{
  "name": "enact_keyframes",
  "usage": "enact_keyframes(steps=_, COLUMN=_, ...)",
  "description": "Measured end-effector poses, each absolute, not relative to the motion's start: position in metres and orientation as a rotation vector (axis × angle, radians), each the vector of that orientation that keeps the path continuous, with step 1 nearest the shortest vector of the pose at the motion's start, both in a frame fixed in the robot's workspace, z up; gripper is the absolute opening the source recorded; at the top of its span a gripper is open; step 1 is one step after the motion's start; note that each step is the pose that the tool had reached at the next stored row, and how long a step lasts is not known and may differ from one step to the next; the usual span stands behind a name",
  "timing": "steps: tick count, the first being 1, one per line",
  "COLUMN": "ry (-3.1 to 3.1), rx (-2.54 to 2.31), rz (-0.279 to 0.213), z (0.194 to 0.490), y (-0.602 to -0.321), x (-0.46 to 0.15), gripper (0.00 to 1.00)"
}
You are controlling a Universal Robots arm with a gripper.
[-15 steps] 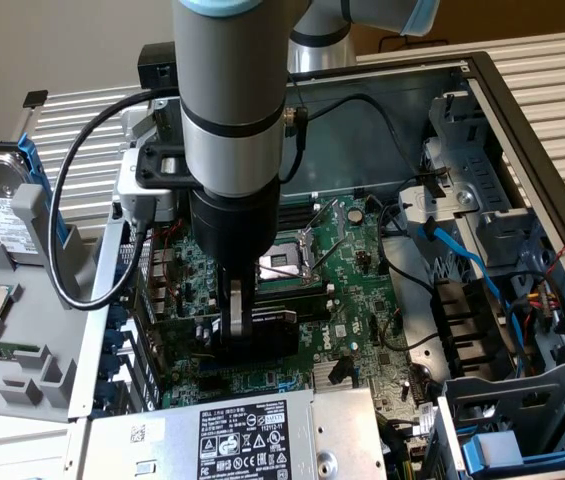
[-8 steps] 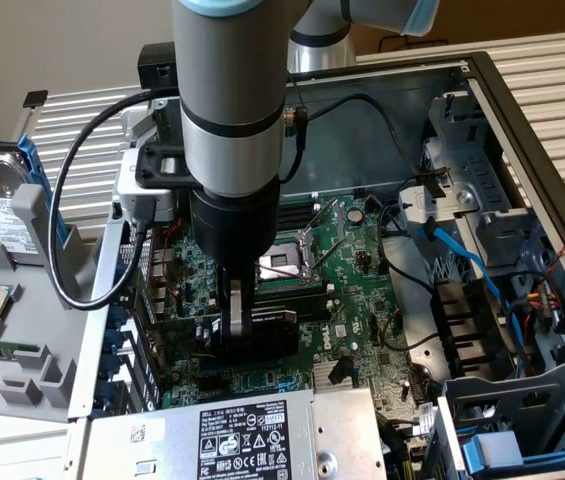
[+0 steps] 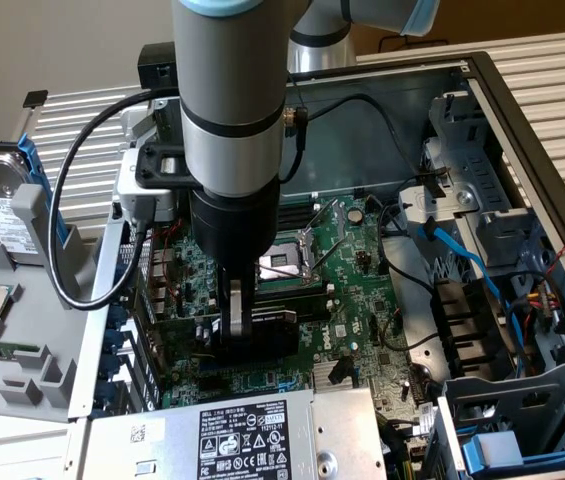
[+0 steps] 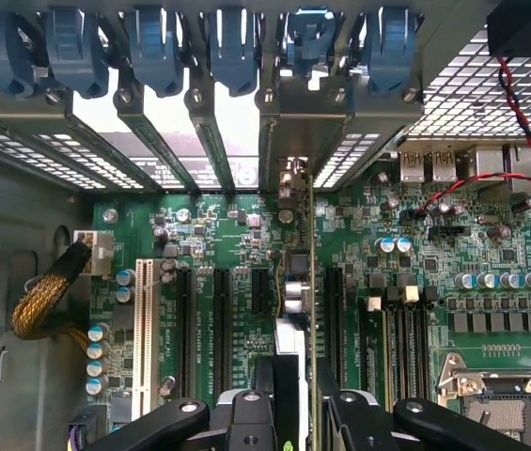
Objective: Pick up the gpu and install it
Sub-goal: 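Insert the gpu into the slot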
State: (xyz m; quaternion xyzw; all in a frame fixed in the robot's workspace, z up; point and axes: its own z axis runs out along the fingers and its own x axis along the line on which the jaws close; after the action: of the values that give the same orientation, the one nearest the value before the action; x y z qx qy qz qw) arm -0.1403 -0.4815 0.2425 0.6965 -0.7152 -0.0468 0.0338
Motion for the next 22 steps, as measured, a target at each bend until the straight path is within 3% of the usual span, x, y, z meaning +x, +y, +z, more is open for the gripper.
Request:
enact_keyframes(steps=3, ry=-2.2, rx=2.142, rz=-0.145, z=0.242, y=-0.481, x=-0.14, gripper=0.27)
enact_keyframes(steps=4, ry=-2.2, rx=2.142, rz=-0.144, z=0.242, y=-0.482, x=-0.14, gripper=0.35)
enact_keyframes(steps=5, ry=-2.2, rx=2.142, rz=-0.144, z=0.242, y=-0.482, x=-0.14, gripper=0.35)
enact_keyframes(steps=8, ry=-2.2, rx=2.142, rz=-0.144, z=0.243, y=-0.482, x=-0.14, gripper=0.47)
enact_keyframes(steps=13, ry=-2.2, rx=2.142, rz=-0.144, z=0.245, y=-0.481, x=-0.14, gripper=0.47)
enact_keyframes(steps=22, ry=-2.2, rx=2.142, rz=-0.144, z=0.277, y=-0.481, x=-0.14, gripper=0.47)
